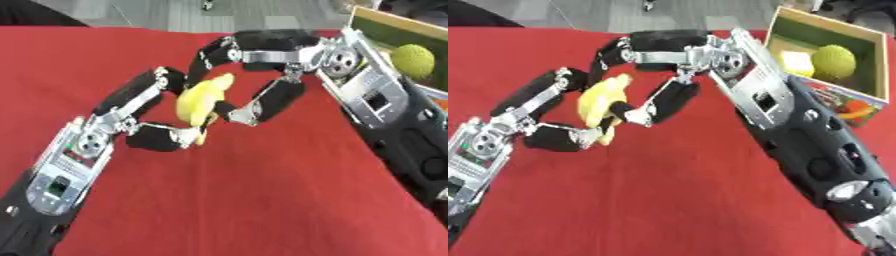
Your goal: Pick up the objects with one hand, pass them to the other hand, and then place them into the box on the other side of the table.
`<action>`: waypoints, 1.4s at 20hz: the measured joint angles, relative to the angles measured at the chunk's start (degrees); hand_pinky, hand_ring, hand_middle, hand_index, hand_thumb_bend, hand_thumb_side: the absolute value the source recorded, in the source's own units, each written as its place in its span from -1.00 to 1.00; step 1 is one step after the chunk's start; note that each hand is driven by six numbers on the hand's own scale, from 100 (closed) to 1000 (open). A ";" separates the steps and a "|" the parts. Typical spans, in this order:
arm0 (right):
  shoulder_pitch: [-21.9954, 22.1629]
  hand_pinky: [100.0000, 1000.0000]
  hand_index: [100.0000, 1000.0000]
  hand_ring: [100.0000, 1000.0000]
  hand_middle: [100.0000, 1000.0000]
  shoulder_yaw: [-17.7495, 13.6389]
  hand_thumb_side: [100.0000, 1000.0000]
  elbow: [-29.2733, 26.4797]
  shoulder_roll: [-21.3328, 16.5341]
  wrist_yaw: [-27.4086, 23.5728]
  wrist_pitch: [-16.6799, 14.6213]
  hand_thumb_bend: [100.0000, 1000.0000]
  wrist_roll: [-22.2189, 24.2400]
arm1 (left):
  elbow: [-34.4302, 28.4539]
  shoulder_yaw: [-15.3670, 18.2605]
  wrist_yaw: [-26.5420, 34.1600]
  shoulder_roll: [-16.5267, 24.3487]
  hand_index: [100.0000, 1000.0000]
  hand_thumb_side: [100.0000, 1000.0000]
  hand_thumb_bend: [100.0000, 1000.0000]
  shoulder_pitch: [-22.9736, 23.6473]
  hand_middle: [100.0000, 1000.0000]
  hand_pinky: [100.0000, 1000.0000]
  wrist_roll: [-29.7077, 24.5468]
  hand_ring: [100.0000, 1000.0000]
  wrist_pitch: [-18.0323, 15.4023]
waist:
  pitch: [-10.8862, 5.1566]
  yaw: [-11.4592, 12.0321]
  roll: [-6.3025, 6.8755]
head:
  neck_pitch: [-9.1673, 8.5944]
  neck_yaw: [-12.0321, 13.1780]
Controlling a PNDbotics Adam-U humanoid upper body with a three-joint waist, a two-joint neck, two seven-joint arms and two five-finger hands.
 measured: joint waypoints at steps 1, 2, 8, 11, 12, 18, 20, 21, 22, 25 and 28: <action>0.00 0.79 0.39 0.75 0.53 -0.01 -0.74 0.00 0.05 -0.02 0.04 -1.00 -0.02 | 0.00 0.00 0.06 0.00 -0.06 -0.69 -1.00 0.00 -0.21 0.36 0.10 0.04 0.08 | 0.00 0.00 0.00 | -0.01 -0.01; 0.00 0.77 0.35 0.71 0.48 -0.02 -0.80 0.00 0.13 -0.03 0.13 -1.00 -0.10 | 0.00 -0.01 0.11 0.00 -0.06 -0.68 -1.00 0.00 -0.21 0.36 0.20 0.04 0.15 | 0.00 0.00 0.00 | -0.01 -0.02; -0.07 0.71 0.20 0.62 0.35 -0.07 -0.98 0.01 0.42 -0.29 1.52 -1.00 -1.78 | 0.00 -0.03 0.57 -0.47 -0.02 -0.62 -1.00 0.00 -0.20 0.36 1.18 0.03 0.33 | 0.00 0.02 0.00 | -0.01 -0.25; -0.03 0.69 0.15 0.61 0.33 0.00 -0.99 0.03 0.78 -0.62 2.88 -1.00 -3.63 | 0.00 0.02 0.83 -0.48 0.00 -0.62 -1.00 0.00 -0.19 0.36 1.90 0.03 0.61 | 0.00 0.03 0.00 | -0.01 -0.31; -0.02 0.69 0.13 0.60 0.32 0.05 -0.99 0.03 0.80 -0.76 3.33 -1.00 -4.25 | 0.00 0.04 0.90 -0.53 0.02 -0.63 -1.00 -0.01 -0.18 0.36 2.18 0.03 0.79 | 0.00 0.04 0.00 | -0.01 -0.32; 0.00 0.68 0.03 0.60 0.31 0.38 -0.99 0.03 0.83 -2.43 5.95 -1.00 -7.33 | 0.00 0.22 1.70 -0.99 0.23 -0.56 -1.00 -0.01 -0.04 0.42 4.45 0.12 2.15 | 0.00 0.04 0.00 | -0.01 -0.32; 0.00 0.68 0.02 0.60 0.31 0.43 -0.98 0.03 0.84 -2.99 6.68 -1.00 -7.99 | 0.00 0.21 1.76 -1.01 0.40 -0.46 -1.00 -0.01 0.10 0.46 4.97 0.21 2.41 | 0.00 0.07 0.00 | -0.01 -0.32; 0.00 0.68 0.01 0.60 0.30 0.46 -0.98 0.03 0.84 -3.21 6.92 -1.00 -8.17 | 0.01 0.21 1.73 -1.01 0.48 -0.38 -0.93 -0.01 0.16 0.48 5.03 0.26 2.43 | 0.00 0.11 0.00 | -0.01 -0.32; 0.00 0.68 0.01 0.60 0.30 0.50 -0.97 0.03 0.84 -3.31 7.10 -1.00 -8.26 | 0.02 0.21 1.56 -1.01 0.59 -0.28 -0.74 -0.01 0.26 0.51 5.01 0.33 2.41 | 0.00 0.14 0.00 | 0.00 -0.32; 0.06 0.68 -0.01 0.60 0.30 0.73 -0.96 0.03 0.84 -3.73 7.52 -1.00 -8.31 | 0.08 0.26 0.86 -1.01 0.66 -0.19 -0.38 -0.01 0.34 0.53 4.64 0.38 2.08 | 0.00 0.16 0.00 | 0.04 -0.26; 0.28 0.68 -0.02 0.60 0.30 0.76 -0.96 0.01 0.84 -4.03 7.91 -1.00 -8.29 | 0.31 0.46 0.26 -1.01 0.67 -0.22 -0.22 -0.01 0.34 0.53 3.92 0.39 1.42 | 0.00 0.17 0.00 | 0.05 -0.21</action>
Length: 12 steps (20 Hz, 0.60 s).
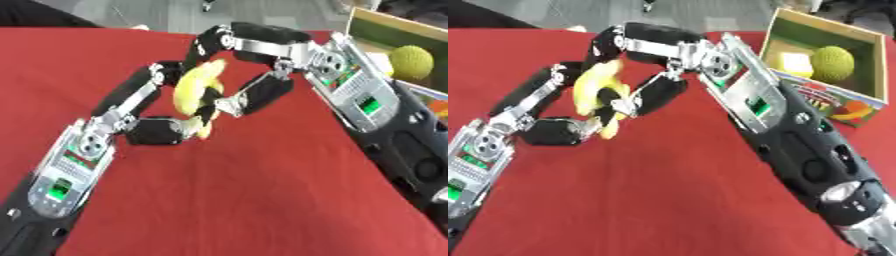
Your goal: Pick up the objects with one hand, pass them to the other hand, and then place them into the box on the other side of the table.
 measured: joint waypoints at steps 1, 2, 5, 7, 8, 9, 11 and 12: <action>0.07 0.67 -0.02 0.60 0.30 0.01 -0.96 -0.01 0.00 -0.14 0.13 -1.00 -0.03 | 0.10 0.10 -0.20 0.00 0.67 -0.22 -0.19 0.00 0.34 0.53 -0.22 0.39 -0.21 | 0.00 0.00 0.00 | 0.00 0.01; 0.15 0.67 -0.02 0.60 0.30 0.02 -0.96 -0.02 0.00 -0.23 0.25 -1.00 -0.08 | 0.12 0.14 -0.39 0.00 0.67 -0.22 -0.16 0.00 0.34 0.53 -0.41 0.39 -0.39 | 0.00 0.00 -0.01 | 0.00 0.02; 0.25 0.67 -0.03 0.60 0.30 0.02 -0.97 -0.12 0.00 -0.45 0.67 -1.00 -0.11 | 0.26 0.20 -0.94 0.00 0.66 -0.21 -0.07 0.00 0.35 0.54 -0.86 0.40 -0.71 | 0.00 0.00 -0.03 | 0.00 0.06; 0.30 0.67 -0.03 0.61 0.30 0.02 -0.97 -0.17 0.00 -0.76 1.04 -1.00 -0.22 | 0.37 0.38 -1.31 0.00 0.67 -0.15 0.01 0.00 0.36 0.54 -1.05 0.41 -0.81 | 0.00 0.01 -0.04 | 0.04 0.08; 0.32 0.68 -0.03 0.61 0.30 0.00 -0.97 -0.20 -0.02 -0.85 1.27 -1.00 -0.26 | 0.44 0.51 -1.51 0.00 0.67 -0.12 0.04 0.00 0.36 0.54 -1.16 0.41 -0.86 | 0.00 0.01 -0.04 | 0.05 0.10; 0.52 0.68 -0.03 0.61 0.30 -0.01 -0.98 -0.21 -0.05 -0.99 1.50 -1.00 -0.32 | 0.45 0.68 -1.72 0.00 0.67 -0.11 0.05 0.00 0.36 0.54 -1.25 0.41 -0.82 | 0.00 0.02 -0.05 | 0.07 0.15; 0.76 0.68 -0.03 0.61 0.31 -0.03 -0.98 -0.32 -0.05 -1.34 1.97 -1.00 -0.39 | 0.46 0.91 -2.24 0.00 0.67 -0.09 0.06 0.01 0.36 0.54 -1.36 0.41 -0.71 | 0.00 0.03 -0.07 | 0.08 0.28; 0.76 0.68 -0.03 0.61 0.31 -0.06 -0.98 -0.35 -0.06 -1.55 2.19 -1.00 -0.44 | 0.46 1.02 -2.47 0.00 0.67 -0.09 0.06 0.02 0.36 0.54 -1.35 0.42 -0.69 | 0.00 0.03 -0.09 | 0.08 0.29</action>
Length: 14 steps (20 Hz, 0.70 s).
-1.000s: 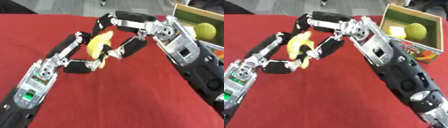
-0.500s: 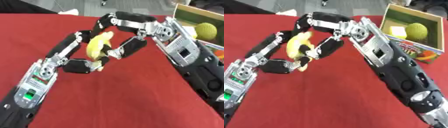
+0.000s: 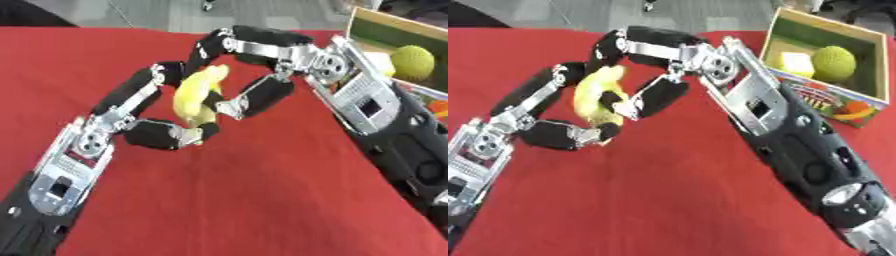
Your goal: Pick up the objects with one hand, pass them to the other hand, and then place them into the box on the other side of the table.
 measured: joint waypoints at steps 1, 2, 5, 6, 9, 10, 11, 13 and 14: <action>0.02 0.68 -0.04 0.62 0.31 -0.03 -0.97 -0.01 0.00 -0.22 0.25 -1.00 -0.06 | 0.00 0.16 -0.13 0.00 0.68 -0.08 0.08 0.04 0.36 0.54 0.03 0.42 0.03 | 0.00 0.00 -0.04 | 0.00 0.01; 0.04 0.68 -0.03 0.62 0.31 -0.13 -0.97 -0.01 -0.01 -0.38 0.52 -1.00 -0.12 | 0.00 0.24 -0.25 0.00 0.67 -0.07 0.10 0.11 0.36 0.54 0.05 0.42 0.04 | 0.00 0.00 -0.08 | 0.00 0.01; 0.23 0.68 -0.03 0.62 0.32 -0.44 -0.98 -0.02 -0.09 -0.73 1.14 -1.00 -0.33 | -0.01 0.59 -0.62 0.09 0.66 -0.05 0.12 0.63 0.36 0.54 0.23 0.42 0.06 | 0.00 -0.01 -0.10 | 0.16 0.02; 0.38 0.68 -0.03 0.62 0.32 -0.61 -0.98 -0.02 -0.12 -0.77 1.32 -1.00 -0.43 | -0.01 0.69 -0.72 0.12 0.67 -0.05 0.13 0.89 0.36 0.54 0.30 0.42 0.02 | 0.00 -0.04 -0.10 | 0.23 0.03; 0.52 0.68 -0.04 0.63 0.32 -1.16 -1.00 -0.02 -0.38 -1.15 1.78 -1.00 -0.79 | -0.01 0.94 -0.97 0.49 0.67 -0.02 0.16 1.63 0.37 0.54 0.37 0.43 -0.21 | 0.00 -0.15 -0.08 | 0.26 0.03; 0.52 0.68 -0.04 0.63 0.32 -1.36 -1.00 -0.03 -0.51 -1.24 1.96 -1.00 -0.96 | -0.01 1.02 -1.02 0.75 0.67 -0.02 0.17 1.89 0.37 0.55 0.33 0.43 -0.37 | 0.00 -0.20 -0.08 | 0.26 0.03; 0.54 0.68 -0.03 0.63 0.32 -1.55 -1.00 -0.05 -0.56 -1.35 2.16 -1.00 -1.16 | -0.02 1.09 -1.03 0.98 0.67 -0.03 0.18 2.15 0.36 0.54 0.31 0.43 -0.55 | 0.00 -0.23 -0.07 | 0.26 0.01; 0.64 0.69 -0.03 0.63 0.32 -2.05 -1.00 -0.28 -0.66 -1.75 2.61 -1.00 -1.67 | -0.20 1.27 -1.03 1.43 0.67 -0.04 0.18 2.66 0.36 0.54 0.25 0.42 -1.00 | 0.00 -0.25 -0.06 | 0.26 0.00; 0.76 0.69 -0.03 0.63 0.32 -2.31 -1.00 -0.48 -0.80 -1.94 2.87 -1.00 -2.03 | -0.43 1.32 -1.03 1.75 0.67 -0.04 0.19 2.97 0.36 0.54 0.21 0.42 -1.23 | 0.00 -0.26 -0.05 | 0.29 -0.01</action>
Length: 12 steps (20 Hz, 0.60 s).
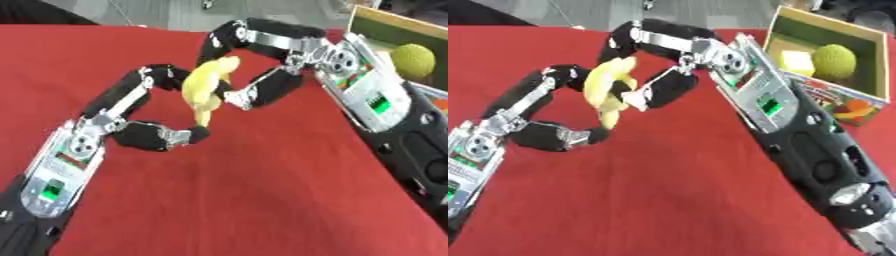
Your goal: Pick up the objects with one hand, pass them to the other hand, and then place them into the box on the other side of the table.
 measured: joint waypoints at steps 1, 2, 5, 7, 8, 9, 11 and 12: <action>0.09 0.69 -0.03 0.63 0.32 -0.29 -1.00 -0.21 -0.26 -0.26 0.30 -1.00 -0.38 | -0.19 0.09 0.00 0.35 0.66 -0.03 0.18 0.30 0.36 0.54 -0.04 0.42 -0.16 | 0.00 0.00 0.01 | 0.07 0.00; 0.20 0.69 -0.03 0.63 0.33 -0.70 -1.00 -0.37 -0.47 -0.48 0.61 -1.00 -0.85 | -0.43 0.23 0.00 0.71 0.66 -0.03 0.18 0.66 0.36 0.54 -0.07 0.42 -0.27 | 0.00 0.00 0.05 | 0.10 -0.01; 0.28 0.70 -0.02 0.64 0.34 -2.29 -1.00 -0.95 -1.56 -1.75 1.84 -1.00 -2.45 | -1.19 0.73 0.00 2.10 0.66 0.00 0.11 1.99 0.34 0.53 0.12 0.40 -0.46 | -0.01 0.07 0.15 | 0.11 -0.06; 0.75 0.71 -0.01 0.65 0.35 -3.72 -1.00 -1.57 -2.56 -3.00 2.87 -1.00 -3.67 | -1.62 1.39 0.07 3.10 0.67 0.04 0.01 2.89 0.32 0.53 0.72 0.38 -0.13 | -0.02 0.07 0.15 | 0.12 -0.07; 1.28 0.72 0.00 0.66 0.36 -4.66 -1.00 -1.85 -3.02 -3.66 3.47 -1.00 -4.40 | -1.81 1.76 0.25 3.61 0.67 0.06 -0.06 3.36 0.30 0.52 1.18 0.37 0.19 | -0.03 0.07 0.15 | 0.13 -0.08; 1.92 0.72 0.01 0.67 0.37 -5.72 -1.00 -2.21 -3.43 -4.32 4.14 -1.00 -5.18 | -2.03 2.18 0.60 4.13 0.67 0.08 -0.11 3.88 0.29 0.53 1.70 0.37 0.65 | -0.03 0.06 0.15 | 0.13 -0.15; 3.16 0.72 0.01 0.67 0.38 -7.92 -1.00 -2.57 -4.30 -5.63 5.64 -1.00 -6.70 | -2.53 3.07 1.53 5.12 0.67 0.08 -0.23 4.75 0.28 0.53 2.89 0.36 1.71 | -0.06 0.05 0.19 | 0.13 -0.58; 3.70 0.72 0.01 0.67 0.37 -8.91 -1.00 -2.85 -4.89 -6.31 6.28 -1.00 -7.37 | -2.86 3.51 2.00 5.52 0.67 0.08 -0.35 5.15 0.28 0.53 3.56 0.35 2.17 | -0.07 0.00 0.22 | 0.13 -0.81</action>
